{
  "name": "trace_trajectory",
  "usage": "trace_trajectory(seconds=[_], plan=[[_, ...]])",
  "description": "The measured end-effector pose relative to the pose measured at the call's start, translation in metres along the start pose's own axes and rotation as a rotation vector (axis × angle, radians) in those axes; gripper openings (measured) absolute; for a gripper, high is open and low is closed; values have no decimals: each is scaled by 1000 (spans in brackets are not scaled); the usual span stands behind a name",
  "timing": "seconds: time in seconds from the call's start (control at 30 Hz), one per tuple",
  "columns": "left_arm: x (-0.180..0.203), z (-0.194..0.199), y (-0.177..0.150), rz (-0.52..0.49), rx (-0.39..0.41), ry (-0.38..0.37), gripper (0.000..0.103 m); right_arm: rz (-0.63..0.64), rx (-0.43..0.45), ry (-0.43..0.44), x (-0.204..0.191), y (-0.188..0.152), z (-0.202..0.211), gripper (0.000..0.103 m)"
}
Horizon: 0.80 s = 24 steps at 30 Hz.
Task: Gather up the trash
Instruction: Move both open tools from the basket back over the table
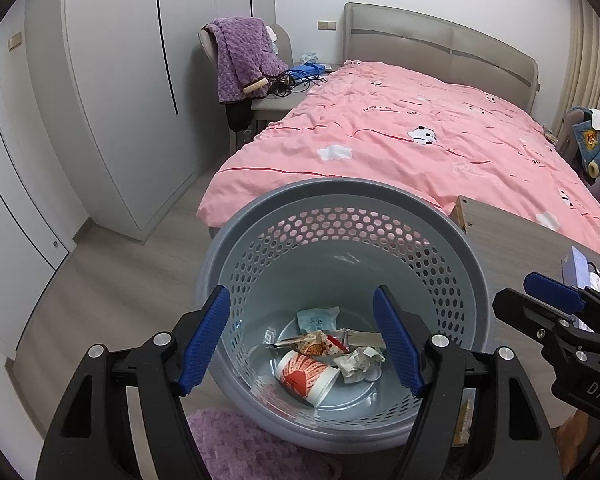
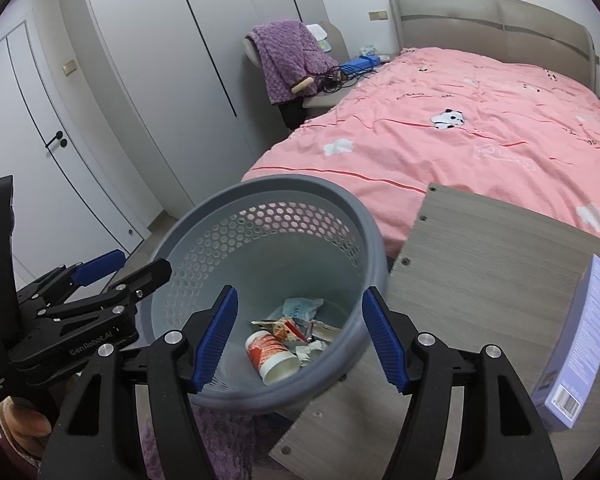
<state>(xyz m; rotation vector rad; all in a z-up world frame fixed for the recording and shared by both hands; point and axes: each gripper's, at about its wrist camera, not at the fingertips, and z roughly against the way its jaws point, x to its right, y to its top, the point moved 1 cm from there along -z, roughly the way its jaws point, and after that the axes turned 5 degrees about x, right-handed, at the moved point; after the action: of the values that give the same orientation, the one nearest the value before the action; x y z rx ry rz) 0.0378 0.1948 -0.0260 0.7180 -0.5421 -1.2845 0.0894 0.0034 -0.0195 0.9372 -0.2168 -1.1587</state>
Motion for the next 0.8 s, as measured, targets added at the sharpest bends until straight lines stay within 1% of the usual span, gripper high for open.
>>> trace_trajectory(seconds=[0.23, 0.33, 0.4, 0.5, 0.57, 0.63, 0.7, 0.8], plan=[[19, 7, -4, -25, 6, -22, 71, -17, 15, -62, 18, -9, 16, 70], [30, 12, -4, -36, 10, -40, 71, -29, 31, -94, 27, -13, 28, 75], [38, 15, -4, -46, 16, -54, 71, -36, 48, -125, 34, -16, 37, 80], [54, 19, -5, -65, 25, -79, 73, -48, 69, -183, 50, -23, 55, 87], [66, 20, -6, -78, 25, -100, 73, -59, 72, -220, 62, -27, 65, 88], [82, 22, -7, -94, 19, -127, 73, -75, 75, -270, 78, -32, 77, 91], [101, 23, -9, -118, 9, -158, 73, -88, 80, -310, 90, -38, 87, 95], [126, 27, -11, -155, 4, -196, 73, -114, 77, -378, 116, -48, 106, 96]])
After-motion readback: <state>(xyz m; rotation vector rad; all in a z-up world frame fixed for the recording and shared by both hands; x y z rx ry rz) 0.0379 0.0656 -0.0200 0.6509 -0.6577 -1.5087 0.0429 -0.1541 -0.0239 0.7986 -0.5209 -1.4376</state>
